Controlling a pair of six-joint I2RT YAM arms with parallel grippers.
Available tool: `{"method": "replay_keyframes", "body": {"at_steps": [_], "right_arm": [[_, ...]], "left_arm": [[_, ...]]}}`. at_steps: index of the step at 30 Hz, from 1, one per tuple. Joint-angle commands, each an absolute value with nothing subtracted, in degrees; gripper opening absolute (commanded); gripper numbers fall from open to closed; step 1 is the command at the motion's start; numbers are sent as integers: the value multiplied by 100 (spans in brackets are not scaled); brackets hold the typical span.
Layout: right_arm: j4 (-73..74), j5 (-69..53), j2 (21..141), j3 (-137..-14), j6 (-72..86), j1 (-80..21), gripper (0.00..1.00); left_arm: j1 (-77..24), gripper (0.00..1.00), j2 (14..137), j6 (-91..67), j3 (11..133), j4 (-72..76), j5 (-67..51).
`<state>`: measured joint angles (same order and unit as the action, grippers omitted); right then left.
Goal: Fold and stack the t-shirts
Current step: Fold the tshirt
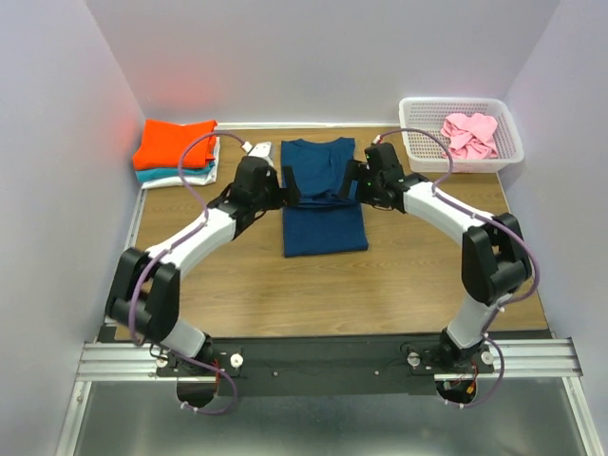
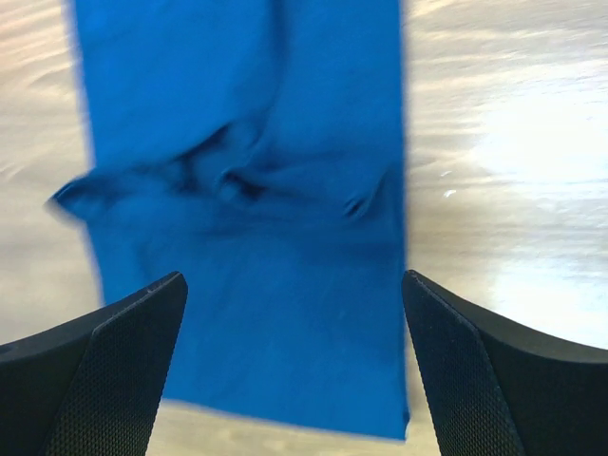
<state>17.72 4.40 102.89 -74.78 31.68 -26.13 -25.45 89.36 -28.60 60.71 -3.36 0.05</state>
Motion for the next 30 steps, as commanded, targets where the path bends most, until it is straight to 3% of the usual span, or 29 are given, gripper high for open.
{"method": "replay_keyframes", "body": {"at_steps": [1,6,17,24,30], "right_arm": [[1433,-465,9792,-6997,2927,-2829,100],[853,-1520,10027,-6662,2804,-3137,100],[466,-1284,11599,-7909,2470,-3287,100],[457,-607,12252,-8894,2426,-3287,100],[457,-290,12691,-9622,2294,-3200,100]], "left_arm": [[-2505,98,8167,-3155,5328,-53,-53],[-2505,98,6831,-3506,3713,386,-44],[-2505,98,4318,-4043,2092,554,465],[-2505,98,3858,-4087,1741,703,466],[-2505,98,4244,-4078,1696,844,290]]}}
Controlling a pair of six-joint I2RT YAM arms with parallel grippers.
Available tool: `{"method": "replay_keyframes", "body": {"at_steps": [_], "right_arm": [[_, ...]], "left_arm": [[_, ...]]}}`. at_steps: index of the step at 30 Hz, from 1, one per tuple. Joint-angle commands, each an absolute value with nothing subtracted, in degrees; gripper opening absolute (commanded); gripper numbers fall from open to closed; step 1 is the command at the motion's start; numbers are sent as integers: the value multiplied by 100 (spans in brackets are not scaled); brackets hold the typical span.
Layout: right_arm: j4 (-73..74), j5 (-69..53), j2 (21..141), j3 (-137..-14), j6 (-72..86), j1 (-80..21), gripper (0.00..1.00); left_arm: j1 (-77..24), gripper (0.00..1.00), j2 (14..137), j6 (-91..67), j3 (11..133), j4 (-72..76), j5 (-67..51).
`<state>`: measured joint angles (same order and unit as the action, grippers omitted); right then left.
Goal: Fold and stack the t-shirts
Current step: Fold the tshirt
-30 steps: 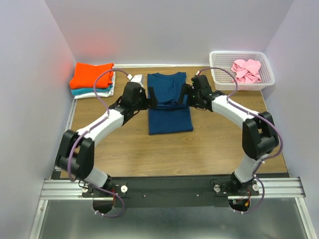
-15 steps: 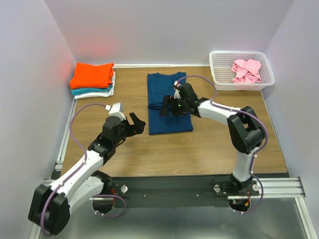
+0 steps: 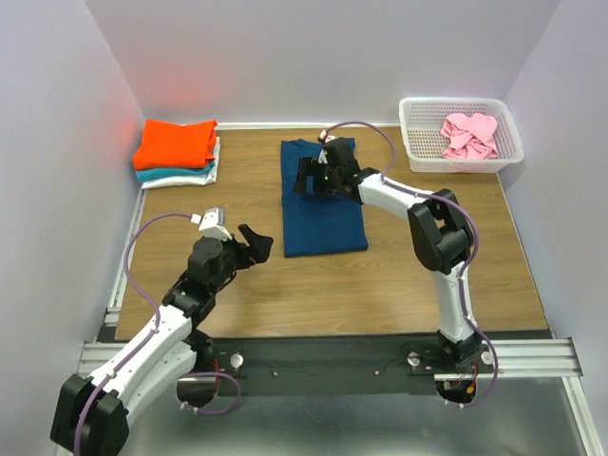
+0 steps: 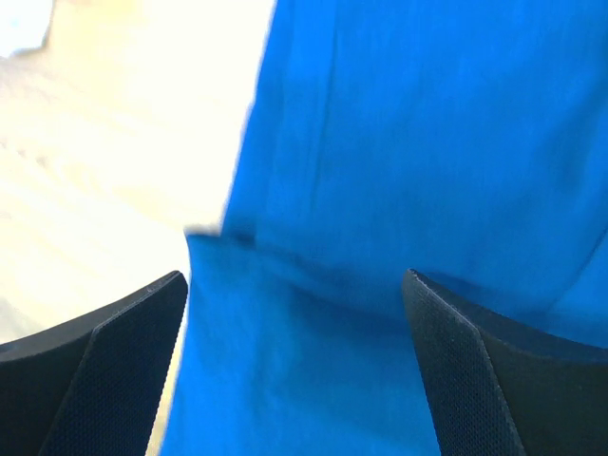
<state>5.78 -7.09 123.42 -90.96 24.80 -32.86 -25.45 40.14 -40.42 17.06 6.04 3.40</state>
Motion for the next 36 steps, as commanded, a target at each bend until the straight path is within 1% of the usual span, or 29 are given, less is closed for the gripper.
{"method": "replay_keyframes", "body": {"at_steps": [1,4,5,6,8,10,11,13,14,17,18,19,21,22,23,24,26,28,29,30,36], "right_arm": [[474,-307,12752,-9711,2303,-3164,100],[492,-299,12482,-9695,2216,-3094,100],[492,-177,12324,-9607,2189,-3094,100],[492,190,11931,-9485,2249,-3094,100],[483,831,11481,-8835,2468,-3068,100],[492,1001,10813,-8256,2838,-3006,100],[510,1080,10619,-7670,2978,-2971,100],[518,1003,10267,-7148,3391,-2831,100],[536,915,9970,-6667,3514,-2769,100],[554,738,9407,-6066,3937,-2619,100],[554,799,9309,-5769,4077,-2610,100],[554,835,9238,-5687,4078,-2610,100],[580,923,9123,-5582,4034,-2602,100],[580,914,9080,-5503,4052,-2593,100],[597,879,9044,-5450,4078,-2593,100],[598,818,9009,-5406,4104,-2601,100],[615,817,9017,-5335,4105,-2593,100],[633,844,9009,-5300,4148,-2566,100],[642,844,9009,-5274,4157,-2566,100],[642,861,8974,-5256,4192,-2558,100],[694,1019,8886,-5142,4236,-2531,100]], "left_arm": [[-2496,98,4315,-4096,1714,852,264],[-2505,98,4649,-4069,1731,1072,27],[-2505,98,4754,-4026,1758,1107,-200],[-2514,98,4964,-4008,1767,1177,-272],[-2514,98,5289,-4016,1749,1344,-369],[-2514,98,5562,-4025,1749,1458,-457],[-2514,98,5824,-4051,1793,1502,-527],[-2531,98,6081,-4043,1802,1739,-641],[-2540,98,6204,-4034,1854,1775,-711],[-2575,97,6643,-4043,1977,1925,-791],[-2584,87,6853,-4052,2012,1968,-791],[-2593,82,6960,-4052,2056,1995,-800],[-2602,77,7250,-4052,2171,2126,-835],[-2610,70,7338,-4043,2206,2170,-870],[-2610,66,7426,-4034,2293,2214,-914],[-2619,65,7601,-4025,2337,2224,-931],[-2637,65,7838,-3990,2451,2232,-1010],[-2654,57,7971,-3955,2487,2241,-1072],[-2663,57,8024,-3946,2505,2241,-1090],[-2680,47,8111,-3938,2514,2250,-1142],[-2742,47,8367,-3929,2531,2250,-1178]]}}
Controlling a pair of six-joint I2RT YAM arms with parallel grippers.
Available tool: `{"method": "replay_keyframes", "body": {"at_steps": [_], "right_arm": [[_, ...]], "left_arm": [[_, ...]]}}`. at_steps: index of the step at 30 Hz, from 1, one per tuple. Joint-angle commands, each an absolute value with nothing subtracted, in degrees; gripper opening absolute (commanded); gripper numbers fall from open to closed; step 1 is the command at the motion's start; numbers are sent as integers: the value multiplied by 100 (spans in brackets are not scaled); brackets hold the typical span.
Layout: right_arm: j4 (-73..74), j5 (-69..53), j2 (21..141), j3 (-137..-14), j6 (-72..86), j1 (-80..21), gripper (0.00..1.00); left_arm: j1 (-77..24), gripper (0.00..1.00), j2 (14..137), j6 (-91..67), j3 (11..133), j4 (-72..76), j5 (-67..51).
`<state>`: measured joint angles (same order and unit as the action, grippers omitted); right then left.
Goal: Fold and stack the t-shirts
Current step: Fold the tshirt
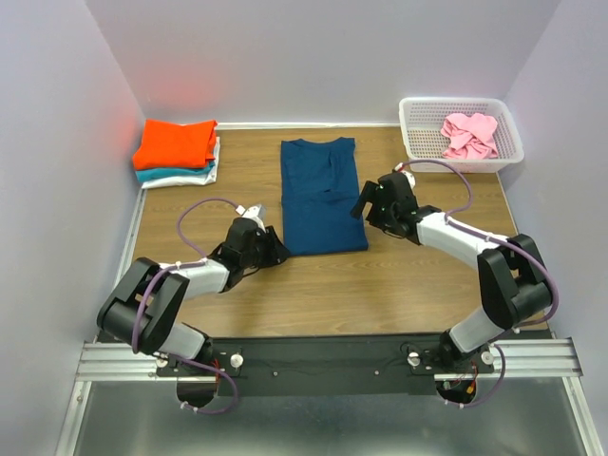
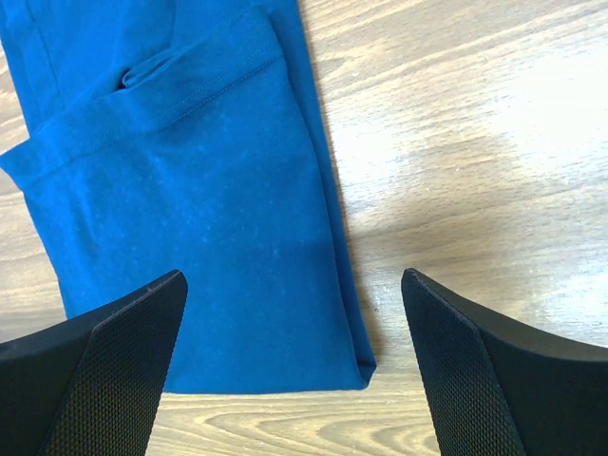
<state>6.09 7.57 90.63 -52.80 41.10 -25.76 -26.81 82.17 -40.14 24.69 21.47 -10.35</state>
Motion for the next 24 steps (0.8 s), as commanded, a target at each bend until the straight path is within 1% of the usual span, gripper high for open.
{"method": "replay_keyframes", "body": {"at_steps": [1,2,6,9,10,11,15,17,24], "right_arm": [[703,1020,8886,-5133,4262,-2514,100],[729,1020,8877,-5124,4271,-2514,100],[765,1011,8859,-5115,4307,-2496,100],[800,967,8833,-5089,4315,-2496,100],[817,941,8816,-5080,4350,-2496,100],[826,897,8815,-5028,4377,-2496,99],[852,345,8842,-4869,4491,-2496,94],[861,168,8903,-4782,4483,-2496,85],[888,44,8895,-4491,4588,-2496,65]], "left_arm": [[-2742,37,8402,-3929,2540,2250,-1169],[-2742,32,8481,-3929,2566,2259,-1178],[-2751,29,8657,-3911,2619,2276,-1222],[-2751,16,8710,-3920,2645,2276,-1187],[-2751,5,8710,-3937,2646,2276,-1169],[-2751,0,8701,-3911,2654,2285,-1152],[-2751,0,8736,-3806,2698,2276,-1151],[-2751,0,8754,-3788,2690,2276,-1178],[-2760,0,8640,-3841,2531,2338,-1151]]}}
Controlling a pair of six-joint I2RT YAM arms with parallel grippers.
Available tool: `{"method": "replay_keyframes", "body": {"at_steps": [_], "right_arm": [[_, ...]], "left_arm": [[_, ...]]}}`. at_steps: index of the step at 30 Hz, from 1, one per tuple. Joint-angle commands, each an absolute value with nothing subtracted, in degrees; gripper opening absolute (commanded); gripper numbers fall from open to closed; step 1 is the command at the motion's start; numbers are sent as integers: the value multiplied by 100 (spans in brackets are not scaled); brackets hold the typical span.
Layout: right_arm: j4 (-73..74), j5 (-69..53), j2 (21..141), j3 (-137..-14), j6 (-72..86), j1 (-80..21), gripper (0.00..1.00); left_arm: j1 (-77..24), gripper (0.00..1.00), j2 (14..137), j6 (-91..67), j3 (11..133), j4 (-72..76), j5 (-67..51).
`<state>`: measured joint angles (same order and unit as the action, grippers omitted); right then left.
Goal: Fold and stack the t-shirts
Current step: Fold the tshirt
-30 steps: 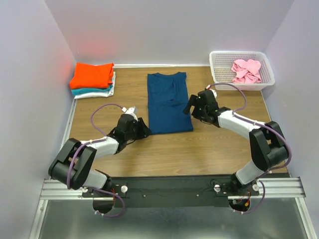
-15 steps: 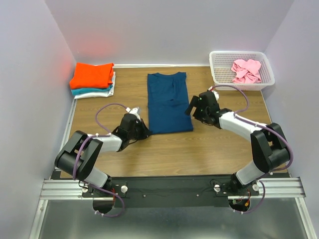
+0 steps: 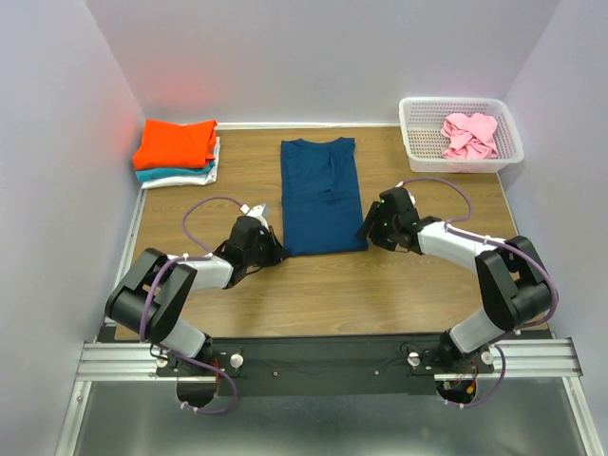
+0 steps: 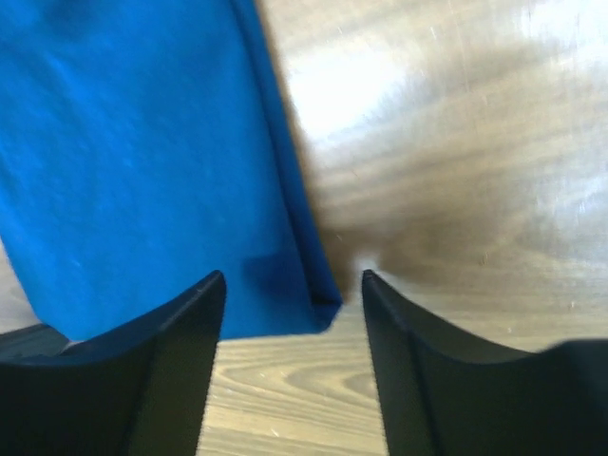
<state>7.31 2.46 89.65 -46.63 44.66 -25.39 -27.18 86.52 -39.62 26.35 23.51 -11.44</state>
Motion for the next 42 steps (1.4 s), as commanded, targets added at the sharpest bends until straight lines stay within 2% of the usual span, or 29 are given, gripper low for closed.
{"method": "replay_keyframes", "body": {"at_steps": [1,16,20,21,22,24,32,37,42], "right_arm": [[888,35,8886,-4474,4588,-2496,63],[888,-395,8833,-4148,4755,-2496,31],[879,-413,8825,-4096,4790,-2496,12],[888,-413,8772,-4096,4790,-2496,11],[888,-343,8711,-4009,4764,-2496,6],[888,-325,8527,-3894,4764,-2505,2],[975,-834,7938,-3087,4702,-2830,1],[1362,-922,7094,-2646,4957,-3102,1],[1959,-941,6067,-2618,4992,-3146,1]], "left_arm": [[-2760,0,8631,-3841,2531,2338,-1143],[-2777,0,8411,-3911,2373,2390,-1046],[-2786,0,8376,-3946,2303,2426,-1037],[-2795,0,8359,-3946,2268,2426,-1046],[-2804,0,8315,-3964,2215,2426,-1046],[-2839,0,8184,-4017,2040,2426,-1020],[-3207,0,7033,-4411,1197,2330,-898],[-3997,0,5812,-5035,1011,1293,-370],[-4298,0,4399,-5510,861,451,-142]]}}
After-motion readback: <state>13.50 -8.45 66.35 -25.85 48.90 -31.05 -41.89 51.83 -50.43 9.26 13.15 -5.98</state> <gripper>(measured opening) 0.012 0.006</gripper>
